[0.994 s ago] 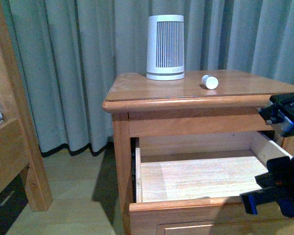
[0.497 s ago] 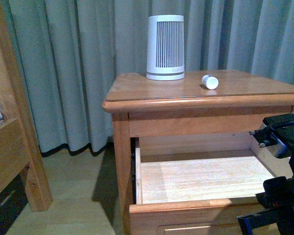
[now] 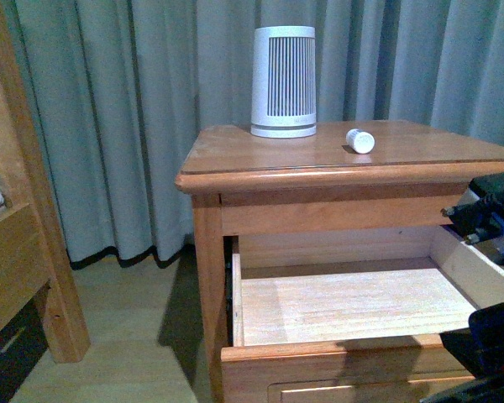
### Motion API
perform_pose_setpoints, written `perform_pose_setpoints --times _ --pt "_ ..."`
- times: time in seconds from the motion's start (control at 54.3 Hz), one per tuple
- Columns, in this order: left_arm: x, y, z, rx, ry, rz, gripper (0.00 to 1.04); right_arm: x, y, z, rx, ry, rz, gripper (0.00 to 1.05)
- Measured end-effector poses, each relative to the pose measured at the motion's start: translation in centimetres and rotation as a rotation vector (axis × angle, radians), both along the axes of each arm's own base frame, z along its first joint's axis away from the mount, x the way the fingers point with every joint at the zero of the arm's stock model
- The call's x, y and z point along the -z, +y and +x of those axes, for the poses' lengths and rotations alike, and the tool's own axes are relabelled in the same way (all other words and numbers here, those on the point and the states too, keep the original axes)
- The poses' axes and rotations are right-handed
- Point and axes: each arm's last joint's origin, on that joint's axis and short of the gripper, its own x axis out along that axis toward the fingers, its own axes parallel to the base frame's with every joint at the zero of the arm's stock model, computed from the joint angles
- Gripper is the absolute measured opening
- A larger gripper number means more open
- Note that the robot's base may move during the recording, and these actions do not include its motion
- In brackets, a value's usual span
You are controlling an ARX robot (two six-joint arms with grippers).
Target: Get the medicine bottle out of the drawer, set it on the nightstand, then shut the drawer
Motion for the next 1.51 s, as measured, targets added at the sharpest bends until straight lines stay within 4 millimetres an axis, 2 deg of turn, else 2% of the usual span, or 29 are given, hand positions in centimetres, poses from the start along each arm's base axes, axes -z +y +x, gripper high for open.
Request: perform_pose_setpoints --times 0.313,0.534,0.718,0.883,1.086,1.344,1.509 --pt "0.0 0.0 0.0 0.000 0.000 0.000 0.98 3.7 -1.5 1.9 0.079 0.094 -0.039 0.03" --pt "0.0 0.0 0.0 0.000 0.000 0.000 0.98 5.7 -2.5 5.3 0.144 0.120 -0.057 0.03" --pt "0.0 0.0 0.0 0.000 0.000 0.000 0.98 6.6 -2.3 9.2 0.177 0.086 -0.088 0.03" --pt "0.0 0.0 0.0 0.000 0.000 0.000 0.98 7.5 -1.2 12.7 0.134 0.053 -0.106 0.03" --pt "0.0 0.0 0.0 0.000 0.000 0.000 0.98 8.0 -0.7 15.9 0.096 -0.010 -0.151 0.03" --pt "0.0 0.0 0.0 0.000 0.000 0.000 0.98 8.2 -1.3 20.2 0.027 -0.115 -0.226 0.03" --pt "0.0 0.0 0.0 0.000 0.000 0.000 0.98 8.5 -1.9 21.7 0.002 -0.145 -0.269 0.03"
